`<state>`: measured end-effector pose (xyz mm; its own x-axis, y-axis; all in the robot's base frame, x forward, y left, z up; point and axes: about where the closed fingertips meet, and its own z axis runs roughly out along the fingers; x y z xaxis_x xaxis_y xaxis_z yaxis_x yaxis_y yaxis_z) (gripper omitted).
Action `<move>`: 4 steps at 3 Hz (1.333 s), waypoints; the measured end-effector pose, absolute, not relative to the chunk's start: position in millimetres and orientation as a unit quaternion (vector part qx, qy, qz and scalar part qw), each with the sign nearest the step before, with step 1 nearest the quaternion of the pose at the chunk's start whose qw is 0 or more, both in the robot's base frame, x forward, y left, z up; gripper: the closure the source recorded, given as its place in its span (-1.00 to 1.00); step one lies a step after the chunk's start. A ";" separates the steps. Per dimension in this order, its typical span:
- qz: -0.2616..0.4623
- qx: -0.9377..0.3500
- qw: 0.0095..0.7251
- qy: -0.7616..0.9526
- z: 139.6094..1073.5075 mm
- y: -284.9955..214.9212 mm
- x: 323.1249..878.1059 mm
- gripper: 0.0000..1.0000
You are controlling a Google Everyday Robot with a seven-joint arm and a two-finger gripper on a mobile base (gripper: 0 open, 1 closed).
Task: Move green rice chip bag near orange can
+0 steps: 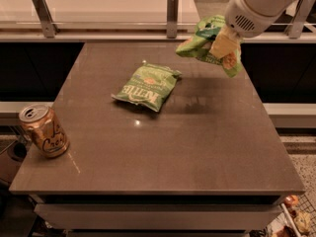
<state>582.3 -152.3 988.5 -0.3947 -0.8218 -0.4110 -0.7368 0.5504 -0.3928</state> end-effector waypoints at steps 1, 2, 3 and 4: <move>-0.054 -0.492 0.297 0.816 986.2 -135.9 553.5 1.00; -0.032 -0.523 0.312 0.792 978.9 -115.4 527.7 1.00; -0.017 -0.555 0.319 0.768 966.9 -93.0 503.8 1.00; -0.010 -0.579 0.317 0.751 954.3 -73.7 477.8 1.00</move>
Offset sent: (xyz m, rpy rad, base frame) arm -0.0876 0.0617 -0.0186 0.0951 -0.0352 0.2747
